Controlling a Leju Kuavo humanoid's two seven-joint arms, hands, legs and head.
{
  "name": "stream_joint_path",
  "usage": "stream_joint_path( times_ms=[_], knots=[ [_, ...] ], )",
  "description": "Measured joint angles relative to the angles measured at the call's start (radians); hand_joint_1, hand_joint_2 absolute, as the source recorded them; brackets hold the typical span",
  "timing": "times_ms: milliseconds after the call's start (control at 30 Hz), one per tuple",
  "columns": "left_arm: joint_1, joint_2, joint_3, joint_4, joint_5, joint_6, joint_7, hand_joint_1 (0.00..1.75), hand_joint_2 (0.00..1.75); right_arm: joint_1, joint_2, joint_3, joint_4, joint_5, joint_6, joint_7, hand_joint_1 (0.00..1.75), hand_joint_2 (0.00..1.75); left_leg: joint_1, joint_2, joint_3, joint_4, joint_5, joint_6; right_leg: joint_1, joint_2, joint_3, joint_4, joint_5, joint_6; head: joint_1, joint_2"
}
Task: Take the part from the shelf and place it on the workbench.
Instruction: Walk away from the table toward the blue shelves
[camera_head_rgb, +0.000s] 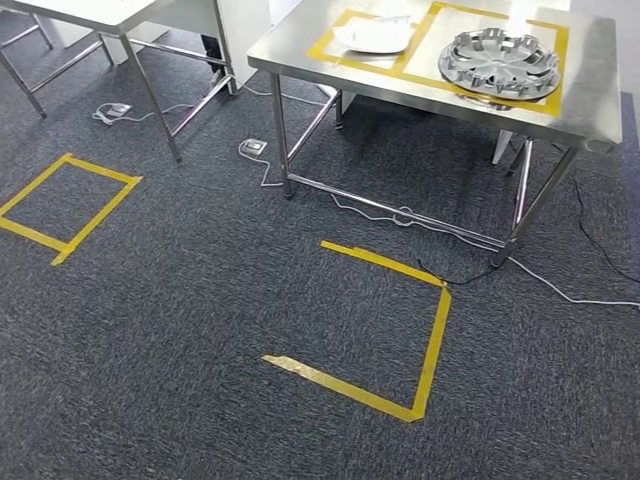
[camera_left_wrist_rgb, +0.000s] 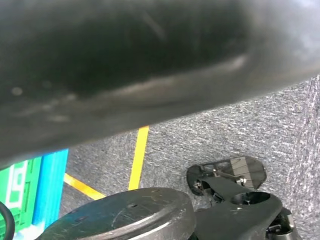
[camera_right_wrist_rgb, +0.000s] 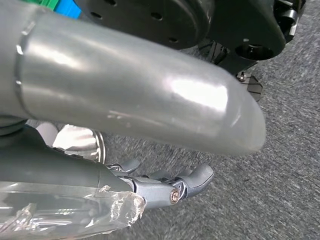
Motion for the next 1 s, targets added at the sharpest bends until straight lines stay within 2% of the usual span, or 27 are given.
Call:
stream_joint_path(
  times_ms=[33, 67, 100, 133, 167, 200, 233, 267, 300, 333, 367, 400, 433, 467, 500, 567, 633, 700, 733, 767, 800, 833, 867, 933, 967, 1000],
  knots=[
    [0.001, -0.001, 0.0, 0.0, 0.0, 0.0, 0.0, 0.0, 0.0, -0.002, 0.0, 0.0, 0.0, 0.0, 0.0, 0.0, 0.0, 0.0, 0.0, -0.008, -0.003, 0.0, 0.003, 0.006, -0.001, -0.006, 0.0, 0.0, 0.0, 0.005, 0.0, 0.0],
    [0.003, -0.001, 0.0, 0.0, 0.0, 0.0, 0.0, 0.0, 0.0, -0.003, 0.0, 0.0, 0.0, 0.0, 0.0, 0.0, 0.0, 0.0, 0.001, -0.015, -0.004, -0.002, 0.005, 0.011, -0.003, 0.0, -0.003, 0.005, -0.006, 0.011, 0.001, 0.0],
    [0.005, -0.002, 0.0, 0.0, 0.0, 0.001, 0.0, 0.0, 0.0, -0.005, 0.0, 0.0, 0.0, 0.0, 0.0, 0.0, 0.0, 0.0, 0.003, -0.022, -0.005, -0.004, 0.008, 0.018, -0.004, 0.017, -0.011, 0.024, -0.021, 0.017, 0.003, 0.0],
    [0.004, -0.003, 0.0, 0.0, 0.0, 0.001, 0.0, 0.0, 0.0, -0.005, 0.0, 0.0, 0.0, 0.0, 0.0, 0.0, 0.0, 0.0, 0.004, -0.029, -0.007, -0.006, 0.012, 0.023, -0.006, 0.04, -0.03, 0.064, -0.047, 0.022, 0.004, 0.0],
    [0.003, -0.004, 0.0, 0.0, 0.0, 0.001, 0.0, 0.0, 0.0, -0.004, 0.0, 0.0, 0.0, 0.0, 0.0, 0.0, 0.0, 0.0, 0.005, -0.037, -0.01, -0.006, 0.014, 0.027, -0.008, 0.064, -0.059, 0.126, -0.082, 0.026, 0.007, 0.0],
    [0.001, -0.004, 0.0, 0.0, 0.0, 0.001, -0.001, 0.0, 0.0, -0.002, 0.0, 0.0, 0.0, 0.0, 0.001, 0.0, 0.0, 0.0, 0.004, -0.046, -0.013, -0.005, 0.016, 0.031, -0.01, 0.078, -0.093, 0.199, -0.117, 0.027, 0.008, 0.0],
    [0.0, -0.005, 0.0, 0.0, 0.0, 0.002, -0.001, 0.0, 0.0, 0.0, 0.0, 0.0, 0.0, 0.0, 0.001, 0.0, 0.0, 0.0, 0.003, -0.056, -0.016, -0.005, 0.018, 0.032, -0.011, 0.084, -0.124, 0.264, -0.141, 0.028, 0.008, 0.0],
    [0.001, -0.006, 0.0, 0.0, 0.0, 0.003, -0.002, 0.0, 0.0, 0.002, 0.0, 0.0, 0.0, 0.0, 0.001, 0.0, 0.0, 0.0, 0.002, -0.066, -0.018, -0.005, 0.019, 0.033, -0.012, 0.086, -0.142, 0.301, -0.147, 0.029, 0.008, 0.0],
    [0.002, -0.006, 0.0, 0.0, 0.0, 0.005, -0.004, 0.0, 0.0, 0.003, 0.0, 0.0, 0.0, 0.0, 0.001, 0.0, 0.0, 0.0, 0.002, -0.076, -0.018, -0.004, 0.02, 0.033, -0.013, 0.087, -0.142, 0.299, -0.133, 0.029, 0.008, 0.0],
    [0.003, -0.006, 0.0, 0.0, 0.0, 0.008, -0.008, 0.0, 0.0, 0.004, 0.0, 0.0, 0.0, 0.0, 0.001, 0.0, 0.0, 0.0, 0.002, -0.087, -0.018, -0.004, 0.021, 0.032, -0.014, 0.09, -0.123, 0.258, -0.102, 0.028, 0.008, 0.0],
    [0.003, -0.007, 0.0, 0.0, -0.001, 0.011, -0.015, 0.0, 0.0, 0.004, -0.001, 0.0, 0.0, 0.0, 0.0, 0.001, 0.0, 0.0, 0.002, -0.098, -0.017, -0.003, 0.021, 0.03, -0.016, 0.1, -0.09, 0.189, -0.061, 0.027, 0.008, 0.0],
    [0.003, -0.008, 0.0, 0.0, -0.001, 0.014, -0.022, 0.0, 0.0, 0.004, -0.001, 0.0, 0.0, 0.0, 0.0, 0.001, 0.0, 0.0, 0.0, -0.108, -0.018, -0.001, 0.022, 0.027, -0.018, 0.12, -0.057, 0.118, -0.032, 0.025, 0.008, 0.0],
    [0.001, -0.009, 0.0, 0.0, -0.001, 0.016, -0.03, 0.0, 0.0, 0.004, -0.001, 0.0, 0.0, 0.0, -0.001, 0.0, 0.0, 0.0, -0.001, -0.119, -0.021, 0.002, 0.023, 0.023, -0.02, 0.138, -0.03, 0.06, -0.013, 0.024, 0.007, 0.0],
    [0.0, -0.01, 0.0, 0.0, -0.002, 0.017, -0.035, 0.0, 0.0, 0.004, -0.001, 0.0, 0.0, 0.0, -0.001, 0.0, 0.0, 0.0, -0.001, -0.127, -0.026, 0.004, 0.024, 0.018, -0.022, 0.152, -0.013, 0.027, -0.007, 0.022, 0.007, 0.0],
    [-0.001, -0.012, 0.0, 0.0, -0.003, 0.017, -0.039, 0.0, 0.0, 0.004, -0.001, 0.0, 0.0, 0.0, -0.001, 0.0, 0.0, 0.0, -0.001, -0.136, -0.031, 0.006, 0.027, 0.011, -0.021, 0.156, -0.008, 0.016, -0.01, 0.019, 0.007, 0.0],
    [0.002, -0.013, 0.0, 0.0, -0.007, 0.018, -0.043, 0.0, 0.0, 0.004, -0.001, 0.0, 0.0, 0.001, -0.001, 0.0, 0.0, 0.0, 0.003, -0.147, -0.04, 0.01, 0.03, 0.0, -0.021, 0.14, -0.006, 0.012, -0.006, 0.01, 0.006, 0.0],
    [0.004, -0.014, 0.001, 0.0, -0.012, 0.019, -0.047, 0.0, 0.0, 0.004, -0.001, 0.0, 0.0, 0.002, -0.002, -0.001, 0.0, 0.0, 0.003, -0.122, -0.059, 0.05, 0.0, -0.009, -0.022, 0.119, -0.005, 0.005, 0.0, -0.002, 0.002, 0.0],
    [0.002, -0.015, 0.001, 0.0, -0.013, 0.022, -0.05, 0.0, 0.0, 0.006, -0.002, 0.0, 0.0, 0.004, -0.003, -0.001, 0.0, 0.0, 0.005, -0.082, -0.113, 0.169, -0.068, -0.017, -0.02, 0.093, -0.005, 0.002, 0.001, -0.009, -0.003, 0.0],
    [0.001, -0.016, 0.001, 0.0, -0.016, 0.027, -0.051, 0.0, 0.0, 0.007, -0.002, 0.0, 0.0, 0.005, -0.004, 0.0, 0.0, 0.0, 0.007, -0.071, -0.143, 0.237, -0.098, -0.02, -0.018, 0.079, -0.007, 0.002, 0.001, -0.011, -0.004, 0.0],
    [0.001, -0.016, 0.001, 0.0, -0.019, 0.035, -0.051, 0.0, 0.0, 0.008, -0.003, 0.0, 0.0, 0.006, -0.004, 0.0, 0.0, 0.0, 0.009, -0.066, -0.163, 0.285, -0.114, -0.022, -0.016, 0.065, -0.009, 0.003, 0.0, -0.012, -0.004, 0.0],
    [0.002, -0.017, 0.001, 0.0, -0.024, 0.046, -0.049, 0.0, 0.0, 0.007, -0.003, 0.0, 0.0, 0.006, -0.005, 0.0, 0.0, 0.0, 0.011, -0.062, -0.166, 0.298, -0.11, -0.024, -0.015, 0.053, -0.011, 0.003, -0.001, -0.012, -0.004, 0.0],
    [0.003, -0.017, 0.001, 0.0, -0.029, 0.06, -0.047, 0.0, 0.0, 0.006, -0.004, 0.0, 0.0, 0.007, -0.006, 0.001, 0.0, 0.0, 0.012, -0.058, -0.147, 0.27, -0.087, -0.024, -0.014, 0.042, -0.013, 0.003, -0.002, -0.012, -0.004, 0.0],
    [0.004, -0.017, 0.001, 0.0, -0.033, 0.074, -0.045, 0.0, 0.0, 0.005, -0.004, 0.0, 0.0, 0.008, -0.006, 0.001, 0.0, 0.0, 0.013, -0.049, -0.112, 0.21, -0.055, -0.023, -0.014, 0.032, -0.012, 0.003, -0.003, -0.01, -0.004, 0.0],
    [0.002, -0.018, 0.001, 0.0, -0.04, 0.101, -0.05, 0.0, 0.0, 0.003, -0.004, 0.0, 0.0, 0.008, -0.008, 0.0, 0.0, 0.0, 0.011, -0.01, -0.038, 0.076, -0.01, -0.018, -0.01, 0.014, -0.006, 0.006, -0.008, -0.003, -0.005, 0.0],
    [-0.001, -0.019, 0.001, 0.0, -0.043, 0.112, -0.058, 0.0, 0.0, 0.003, -0.004, 0.0, 0.0, 0.008, -0.01, 0.0, 0.0, 0.0, 0.008, 0.004, -0.018, 0.036, -0.002, -0.014, -0.007, 0.006, -0.003, 0.008, -0.011, 0.001, -0.004, 0.0],
    [-0.003, -0.021, 0.001, 0.0, -0.046, 0.121, -0.069, 0.0, 0.0, 0.002, -0.004, 0.0, 0.0, 0.008, -0.011, -0.001, 0.0, 0.0, 0.005, 0.01, -0.011, 0.018, -0.003, -0.009, -0.005, -0.003, -0.001, 0.009, -0.013, 0.006, -0.004, 0.0]
  ],
)
